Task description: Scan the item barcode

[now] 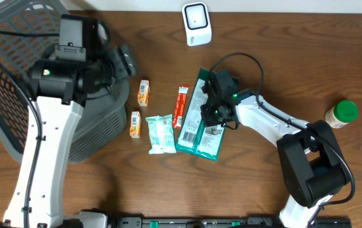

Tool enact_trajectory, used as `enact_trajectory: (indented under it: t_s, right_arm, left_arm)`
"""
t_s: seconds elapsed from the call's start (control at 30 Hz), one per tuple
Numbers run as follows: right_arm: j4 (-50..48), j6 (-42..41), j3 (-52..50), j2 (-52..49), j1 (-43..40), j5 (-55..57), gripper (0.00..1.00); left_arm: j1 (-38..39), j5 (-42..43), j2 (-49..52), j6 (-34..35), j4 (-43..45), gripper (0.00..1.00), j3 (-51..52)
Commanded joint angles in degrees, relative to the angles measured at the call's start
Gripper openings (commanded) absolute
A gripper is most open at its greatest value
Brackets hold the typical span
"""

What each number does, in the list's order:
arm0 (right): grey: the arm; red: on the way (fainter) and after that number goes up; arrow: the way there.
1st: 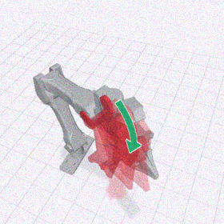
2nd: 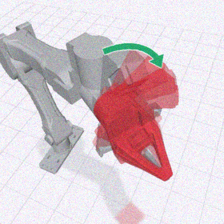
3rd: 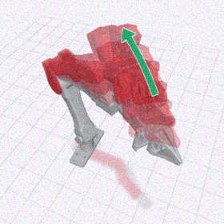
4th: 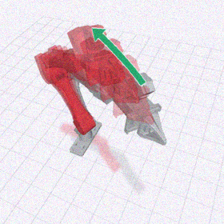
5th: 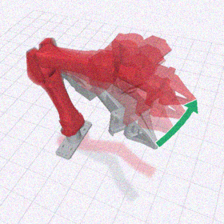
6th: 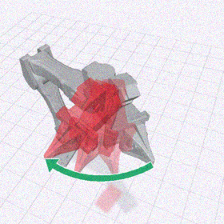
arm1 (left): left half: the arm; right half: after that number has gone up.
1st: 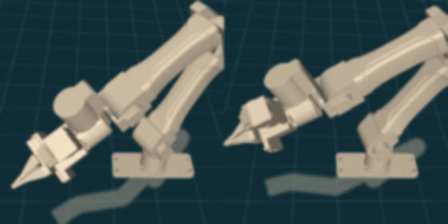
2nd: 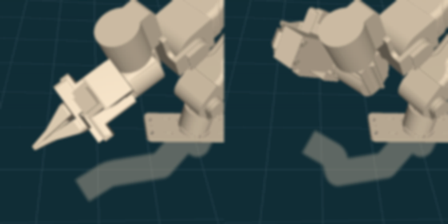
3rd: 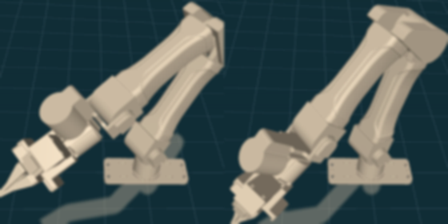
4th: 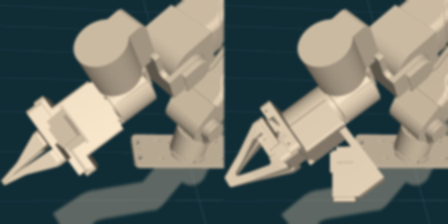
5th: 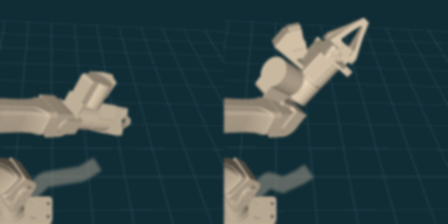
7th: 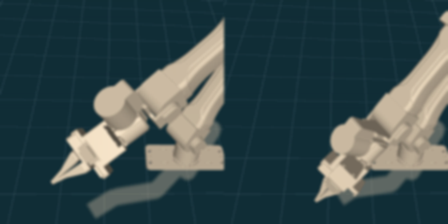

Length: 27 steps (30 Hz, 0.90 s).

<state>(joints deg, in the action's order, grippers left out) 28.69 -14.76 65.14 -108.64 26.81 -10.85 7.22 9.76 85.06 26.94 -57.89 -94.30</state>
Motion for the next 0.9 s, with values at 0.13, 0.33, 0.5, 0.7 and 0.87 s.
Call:
enact_trajectory:
  t_s: [0.13,0.33,0.5,0.7,0.87]
  right_arm:
    - [-0.22,0.70,-0.44,-0.24,-0.09,1.55,0.05]
    - [-0.68,0.70,-0.44,-0.24,-0.09,1.55,0.06]
    - [-0.66,0.70,-0.44,-0.24,-0.09,1.55,0.06]
    - [-0.63,0.70,-0.44,-0.24,-0.09,1.55,0.05]
    - [-0.72,0.72,-0.44,-0.24,-0.09,1.57,0.06]
  left_arm:
    - [-2.93,-4.24,-3.69,0.63,4.42,0.08,-6.97]
    - [3.58,-4.24,-4.42,2.34,4.33,0.07,-6.23]
    - [11.45,-7.06,0.81,4.28,4.20,0.07,-2.91]
    - [15.02,-12.07,8.61,6.97,1.73,0.08,-2.82]
    - [14.71,-20.26,8.76,10.69,-6.08,0.07,-2.89]
